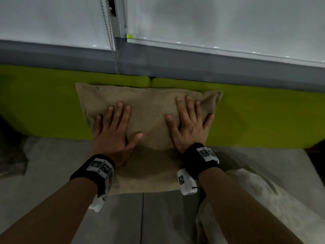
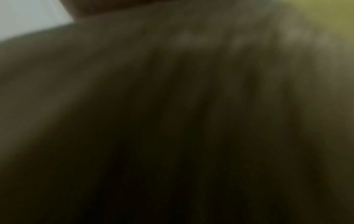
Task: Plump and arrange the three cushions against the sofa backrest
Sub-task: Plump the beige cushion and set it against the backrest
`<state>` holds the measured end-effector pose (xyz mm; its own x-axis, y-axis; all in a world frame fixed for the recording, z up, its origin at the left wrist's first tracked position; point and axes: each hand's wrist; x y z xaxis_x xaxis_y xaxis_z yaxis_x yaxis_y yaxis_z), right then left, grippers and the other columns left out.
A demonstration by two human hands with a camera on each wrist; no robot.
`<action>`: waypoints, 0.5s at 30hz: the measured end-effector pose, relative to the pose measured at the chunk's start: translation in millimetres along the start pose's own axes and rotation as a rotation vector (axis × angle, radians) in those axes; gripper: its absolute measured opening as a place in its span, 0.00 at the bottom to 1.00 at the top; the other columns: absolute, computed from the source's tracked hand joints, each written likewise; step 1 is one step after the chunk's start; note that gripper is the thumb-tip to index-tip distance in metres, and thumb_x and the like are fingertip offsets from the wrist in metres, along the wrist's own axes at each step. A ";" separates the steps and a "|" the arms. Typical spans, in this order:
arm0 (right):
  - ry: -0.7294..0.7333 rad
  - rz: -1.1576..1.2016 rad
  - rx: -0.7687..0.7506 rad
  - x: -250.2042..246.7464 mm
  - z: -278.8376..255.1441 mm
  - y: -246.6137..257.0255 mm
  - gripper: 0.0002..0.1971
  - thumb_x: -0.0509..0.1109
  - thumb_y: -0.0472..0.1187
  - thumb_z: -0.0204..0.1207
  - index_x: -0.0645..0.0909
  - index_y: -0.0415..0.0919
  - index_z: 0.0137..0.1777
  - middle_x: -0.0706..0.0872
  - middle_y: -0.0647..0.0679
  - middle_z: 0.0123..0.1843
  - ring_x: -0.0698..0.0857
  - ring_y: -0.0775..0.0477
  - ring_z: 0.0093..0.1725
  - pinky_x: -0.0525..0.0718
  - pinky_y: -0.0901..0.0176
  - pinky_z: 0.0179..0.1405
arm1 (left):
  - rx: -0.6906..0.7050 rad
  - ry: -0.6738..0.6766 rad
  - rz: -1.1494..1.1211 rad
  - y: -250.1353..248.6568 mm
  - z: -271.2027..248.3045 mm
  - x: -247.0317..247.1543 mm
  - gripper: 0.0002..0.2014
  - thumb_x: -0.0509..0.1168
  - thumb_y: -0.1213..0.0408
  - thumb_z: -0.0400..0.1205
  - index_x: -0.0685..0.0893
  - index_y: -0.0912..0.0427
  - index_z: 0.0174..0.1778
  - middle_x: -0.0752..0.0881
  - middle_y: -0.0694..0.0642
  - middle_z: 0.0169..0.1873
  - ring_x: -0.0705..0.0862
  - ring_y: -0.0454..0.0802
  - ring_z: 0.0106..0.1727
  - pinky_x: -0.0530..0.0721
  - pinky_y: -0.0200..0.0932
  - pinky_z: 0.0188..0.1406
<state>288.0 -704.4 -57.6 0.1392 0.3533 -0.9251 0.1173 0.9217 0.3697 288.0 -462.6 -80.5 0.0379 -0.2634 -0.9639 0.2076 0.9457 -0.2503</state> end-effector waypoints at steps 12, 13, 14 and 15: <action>-0.118 1.077 0.624 -51.7 -2.0 -47.5 0.08 0.79 0.52 0.78 0.91 0.50 0.50 0.92 0.58 0.48 0.89 0.56 0.50 0.87 0.66 0.42 | 0.012 0.033 0.018 9.3 -8.1 -0.7 0.44 0.37 0.26 0.80 0.39 0.46 0.89 0.43 0.49 0.89 0.44 0.54 0.90 0.46 0.66 0.86; -0.159 1.073 0.633 -51.5 1.2 -50.0 0.07 0.79 0.51 0.79 0.91 0.50 0.47 0.92 0.58 0.47 0.89 0.56 0.49 0.85 0.65 0.40 | 0.012 0.031 0.022 9.2 -8.1 -0.3 0.44 0.37 0.27 0.80 0.39 0.46 0.89 0.42 0.49 0.89 0.44 0.54 0.90 0.46 0.66 0.86; -0.216 1.063 0.631 -49.5 3.0 -52.3 0.07 0.78 0.51 0.80 0.90 0.49 0.47 0.92 0.57 0.48 0.89 0.55 0.49 0.85 0.66 0.41 | 0.009 0.031 0.029 9.2 -8.6 0.1 0.44 0.38 0.27 0.80 0.38 0.46 0.88 0.42 0.49 0.89 0.44 0.54 0.90 0.46 0.66 0.86; -0.297 1.034 0.623 -48.1 2.5 -53.7 0.07 0.76 0.50 0.83 0.89 0.47 0.52 0.91 0.55 0.52 0.88 0.54 0.52 0.85 0.67 0.44 | 0.005 0.029 0.033 9.3 -9.4 0.4 0.44 0.38 0.27 0.80 0.38 0.47 0.88 0.43 0.50 0.89 0.44 0.54 0.90 0.46 0.66 0.86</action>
<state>277.5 -771.3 -32.7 0.6516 0.7437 -0.1495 0.2553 -0.0294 0.9664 280.8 -452.1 -84.0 0.0164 -0.2264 -0.9739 0.2118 0.9527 -0.2179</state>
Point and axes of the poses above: each hand's wrist, its own z-axis towards the middle knuckle, its own x-axis out of the palm, y = z × x
